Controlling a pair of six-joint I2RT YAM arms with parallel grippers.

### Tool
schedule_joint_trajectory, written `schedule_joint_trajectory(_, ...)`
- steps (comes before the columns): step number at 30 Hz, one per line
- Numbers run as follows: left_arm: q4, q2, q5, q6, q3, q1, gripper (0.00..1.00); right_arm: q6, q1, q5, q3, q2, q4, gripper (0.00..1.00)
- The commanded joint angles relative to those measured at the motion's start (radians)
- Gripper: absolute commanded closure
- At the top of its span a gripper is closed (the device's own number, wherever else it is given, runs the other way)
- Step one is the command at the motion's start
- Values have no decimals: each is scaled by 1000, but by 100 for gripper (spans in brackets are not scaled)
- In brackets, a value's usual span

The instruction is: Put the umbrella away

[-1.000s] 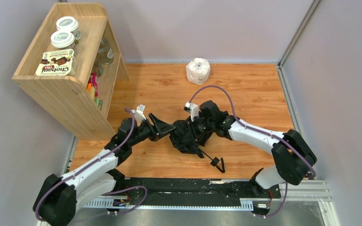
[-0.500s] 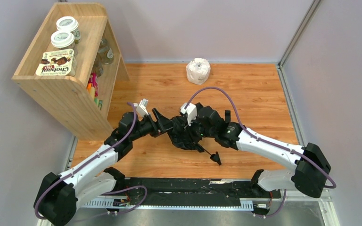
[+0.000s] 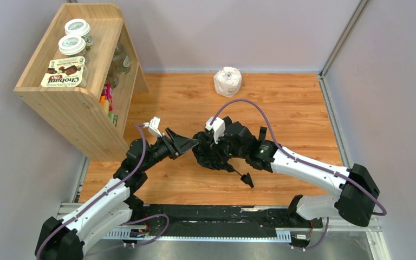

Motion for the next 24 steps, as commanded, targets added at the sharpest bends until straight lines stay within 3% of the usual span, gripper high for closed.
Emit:
schedule_joint_trajectory(1, 94, -52, -75, -56, 21, -5, 22, -9, 0, 26, 69, -21, 2, 100)
schedule_joint_trajectory(7, 152, -29, -106, -56, 48, -18, 22, -6, 2, 6, 89, -19, -9, 100)
schedule_joint_trajectory(13, -166, 41, -91, 50, 199, -34, 21, -34, 20, 32, 127, -21, -43, 100)
schedule_joint_trajectory(24, -23, 232, 49, 78, 202, -67, 21, -75, 63, 88, 177, -25, -49, 100)
